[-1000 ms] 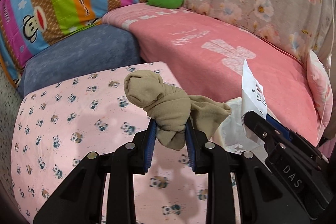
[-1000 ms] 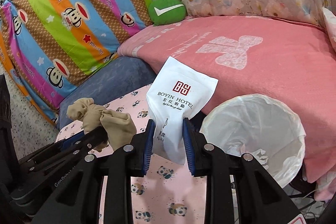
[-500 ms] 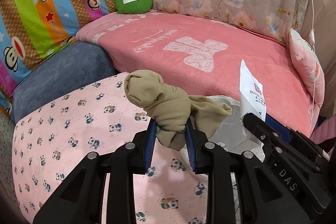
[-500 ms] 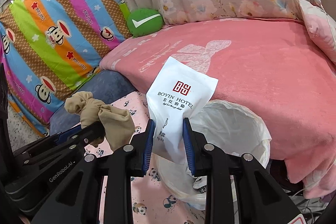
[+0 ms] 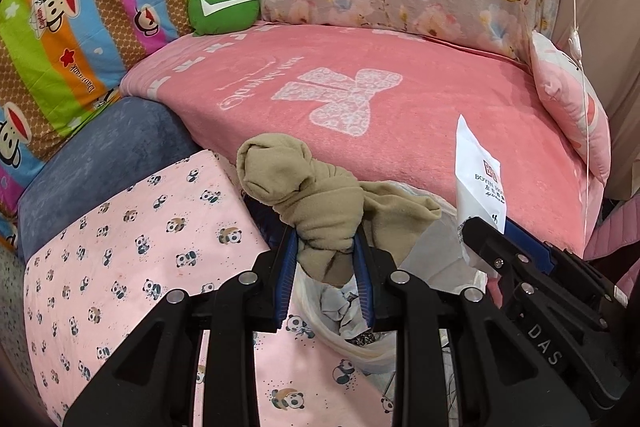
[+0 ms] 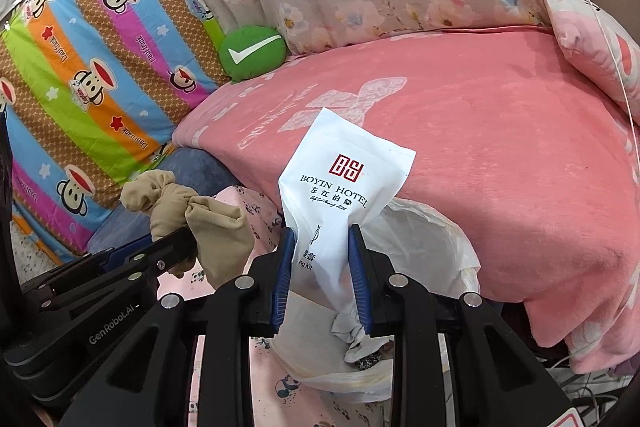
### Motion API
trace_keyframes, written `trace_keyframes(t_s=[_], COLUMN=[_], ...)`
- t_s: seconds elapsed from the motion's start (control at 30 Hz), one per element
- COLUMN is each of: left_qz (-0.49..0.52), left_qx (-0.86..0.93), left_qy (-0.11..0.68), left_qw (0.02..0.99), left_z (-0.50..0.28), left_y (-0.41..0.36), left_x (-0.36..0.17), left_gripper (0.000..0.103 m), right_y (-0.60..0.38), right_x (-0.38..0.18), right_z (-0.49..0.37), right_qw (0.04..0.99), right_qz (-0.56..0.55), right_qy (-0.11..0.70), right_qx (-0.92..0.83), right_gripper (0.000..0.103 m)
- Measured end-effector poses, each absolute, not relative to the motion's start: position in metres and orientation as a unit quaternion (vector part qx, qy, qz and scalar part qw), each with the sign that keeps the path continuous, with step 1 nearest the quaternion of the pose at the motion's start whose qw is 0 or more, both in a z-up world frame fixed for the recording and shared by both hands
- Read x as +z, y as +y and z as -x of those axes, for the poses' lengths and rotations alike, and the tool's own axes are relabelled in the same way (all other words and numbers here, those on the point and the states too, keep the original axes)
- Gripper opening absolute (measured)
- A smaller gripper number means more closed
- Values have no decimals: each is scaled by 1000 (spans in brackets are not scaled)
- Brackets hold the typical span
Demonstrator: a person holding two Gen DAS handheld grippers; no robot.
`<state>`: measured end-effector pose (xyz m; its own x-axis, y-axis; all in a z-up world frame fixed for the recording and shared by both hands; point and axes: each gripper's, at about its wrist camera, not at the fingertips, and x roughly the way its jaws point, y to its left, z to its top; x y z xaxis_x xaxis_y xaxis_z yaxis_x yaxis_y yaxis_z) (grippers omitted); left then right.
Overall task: Collect trash
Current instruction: 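Carry the tan glove and white hotel packet over the trash bin, then open both tools over the bin to drop glove and packet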
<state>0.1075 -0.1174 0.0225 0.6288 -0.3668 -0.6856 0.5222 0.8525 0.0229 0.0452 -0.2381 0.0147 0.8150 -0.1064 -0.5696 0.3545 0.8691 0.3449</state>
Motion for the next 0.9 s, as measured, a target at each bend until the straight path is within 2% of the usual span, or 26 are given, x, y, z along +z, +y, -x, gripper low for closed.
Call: trace_keyframes(t_s=[0.83, 0.9], left_qz=[-116, -115], left_qx=[-269, -269], left_qy=[357, 355], left_qw=[887, 888], left_z=[-116, -117], left_y=[-144, -145], left_x=[16, 16], left_gripper=[29, 31], right_y=[-250, -251], right_x=[5, 4], right_z=[-49, -50], right_qw=[917, 917], right_qz=[-233, -233], right_qy=[291, 292], right_qx=[-142, -141], right_gripper=[27, 27])
